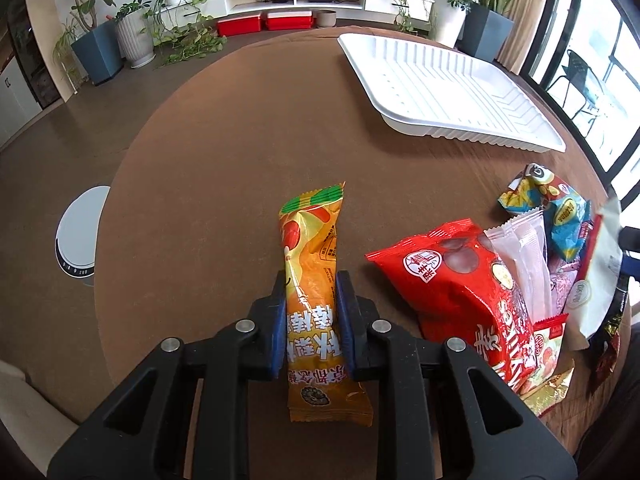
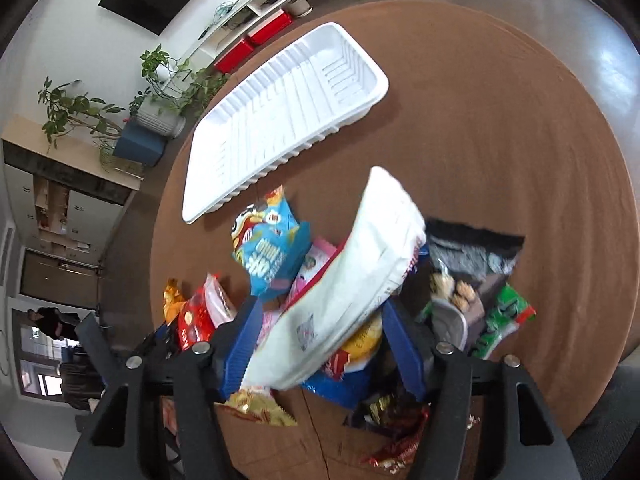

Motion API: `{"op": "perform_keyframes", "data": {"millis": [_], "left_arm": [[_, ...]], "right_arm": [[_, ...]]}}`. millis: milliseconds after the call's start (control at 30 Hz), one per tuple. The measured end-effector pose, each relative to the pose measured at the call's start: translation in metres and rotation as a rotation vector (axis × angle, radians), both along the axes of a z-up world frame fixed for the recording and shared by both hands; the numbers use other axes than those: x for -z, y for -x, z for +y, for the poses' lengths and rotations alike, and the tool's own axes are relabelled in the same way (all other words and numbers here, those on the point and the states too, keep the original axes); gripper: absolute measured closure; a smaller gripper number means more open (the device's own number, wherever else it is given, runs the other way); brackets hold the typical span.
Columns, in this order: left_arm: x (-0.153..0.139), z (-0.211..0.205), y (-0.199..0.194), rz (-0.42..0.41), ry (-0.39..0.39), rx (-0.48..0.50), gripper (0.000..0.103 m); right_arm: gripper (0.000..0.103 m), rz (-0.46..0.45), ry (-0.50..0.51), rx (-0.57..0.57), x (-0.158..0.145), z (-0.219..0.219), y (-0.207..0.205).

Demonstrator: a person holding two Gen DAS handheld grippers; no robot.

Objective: Organize snacks
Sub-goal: 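Carry the orange stick snack and white packet with both tools over the white tray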

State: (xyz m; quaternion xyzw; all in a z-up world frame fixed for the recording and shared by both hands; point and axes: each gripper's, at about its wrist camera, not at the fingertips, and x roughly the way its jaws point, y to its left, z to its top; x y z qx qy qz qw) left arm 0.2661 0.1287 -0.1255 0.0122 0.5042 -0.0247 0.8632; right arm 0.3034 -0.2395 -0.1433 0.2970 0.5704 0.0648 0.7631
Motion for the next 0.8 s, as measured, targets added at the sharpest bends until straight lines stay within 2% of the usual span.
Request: {"op": "perform_keyframes", "data": {"millis": [100,233,267,467,633,700,800], "left_arm": [[-0.001,0.000,0.002,-0.001,0.000,0.004,0.083],[-0.002,0.002,0.004,-0.001,0.007,0.002,0.083],[-0.002,0.002,0.005,-0.001,0.010,0.001,0.083],[-0.003,0.004,0.006,-0.002,0.012,-0.001,0.083],[-0.002,0.003,0.006,-0.003,0.009,0.001,0.083],[-0.003,0.003,0.006,-0.003,0.008,0.004,0.083],[-0.003,0.002,0.007,-0.006,0.004,0.012,0.083]], "right_arm": [[0.042,-0.009,0.039,-0.004,0.002,0.003,-0.012],[0.062,0.002,0.044,-0.033,0.010,0.004,-0.021],[0.063,0.008,0.046,-0.037,0.011,0.003,-0.024],[0.062,0.031,0.109,-0.084,0.012,0.006,-0.031],[0.052,0.018,0.225,-0.166,0.010,0.027,-0.032],[0.052,-0.010,0.283,-0.204,0.009,0.037,-0.031],[0.066,-0.057,0.310,-0.235,0.008,0.043,-0.026]]}}
